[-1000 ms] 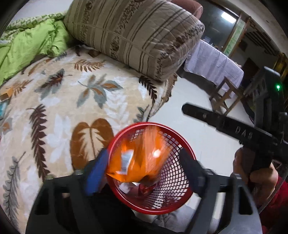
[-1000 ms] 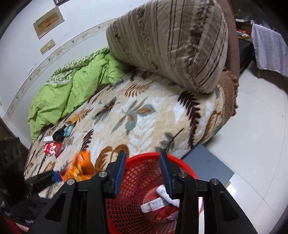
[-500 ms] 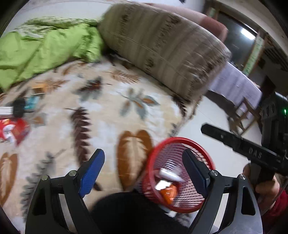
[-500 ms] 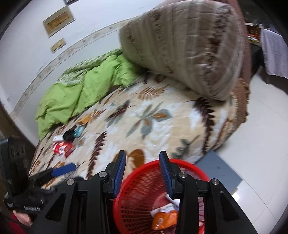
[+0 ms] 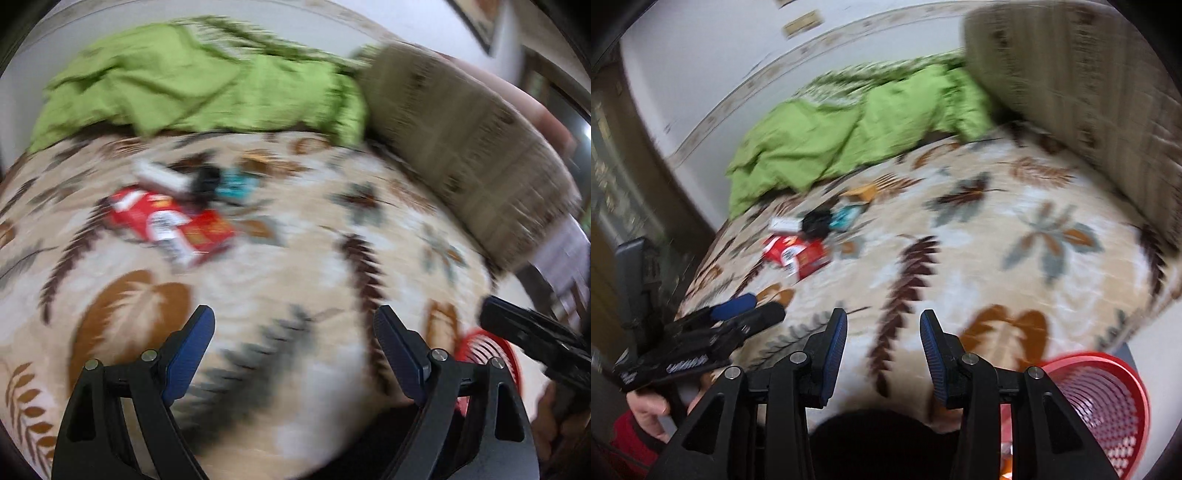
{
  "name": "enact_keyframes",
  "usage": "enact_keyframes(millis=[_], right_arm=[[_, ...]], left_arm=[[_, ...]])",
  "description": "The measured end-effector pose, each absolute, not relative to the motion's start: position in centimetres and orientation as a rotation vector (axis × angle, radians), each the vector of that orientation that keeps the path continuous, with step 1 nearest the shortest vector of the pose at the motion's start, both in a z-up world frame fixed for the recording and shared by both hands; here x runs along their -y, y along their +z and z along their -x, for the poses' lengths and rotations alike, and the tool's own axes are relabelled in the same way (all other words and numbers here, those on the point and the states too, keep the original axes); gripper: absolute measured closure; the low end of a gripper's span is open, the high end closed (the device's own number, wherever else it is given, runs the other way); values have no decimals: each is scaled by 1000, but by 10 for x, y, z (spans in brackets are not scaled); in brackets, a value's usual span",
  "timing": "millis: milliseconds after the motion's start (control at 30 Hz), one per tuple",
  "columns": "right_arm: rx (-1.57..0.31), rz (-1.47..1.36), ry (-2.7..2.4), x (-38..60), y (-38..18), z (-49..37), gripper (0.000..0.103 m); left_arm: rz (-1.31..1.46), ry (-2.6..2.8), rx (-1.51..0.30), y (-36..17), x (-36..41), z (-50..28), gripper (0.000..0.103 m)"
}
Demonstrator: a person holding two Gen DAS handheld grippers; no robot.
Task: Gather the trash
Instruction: 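Grasp the black plastic bag with the right tool while the left tool moves toward the red box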
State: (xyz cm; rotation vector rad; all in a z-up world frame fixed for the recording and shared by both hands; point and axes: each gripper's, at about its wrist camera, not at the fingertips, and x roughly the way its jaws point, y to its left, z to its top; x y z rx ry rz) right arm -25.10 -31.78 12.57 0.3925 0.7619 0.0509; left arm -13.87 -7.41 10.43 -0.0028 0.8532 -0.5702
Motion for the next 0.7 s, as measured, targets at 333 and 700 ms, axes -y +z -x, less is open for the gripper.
enact_keyframes(millis=[333,700], right_arm=[[-814,-361,256,258,128,144,41],[-948,-660,291,244,84,-20,30]], left_arm=[[123,-261,-830,73,-16,75,16],[158,-219,-850,62,-34,53,16]])
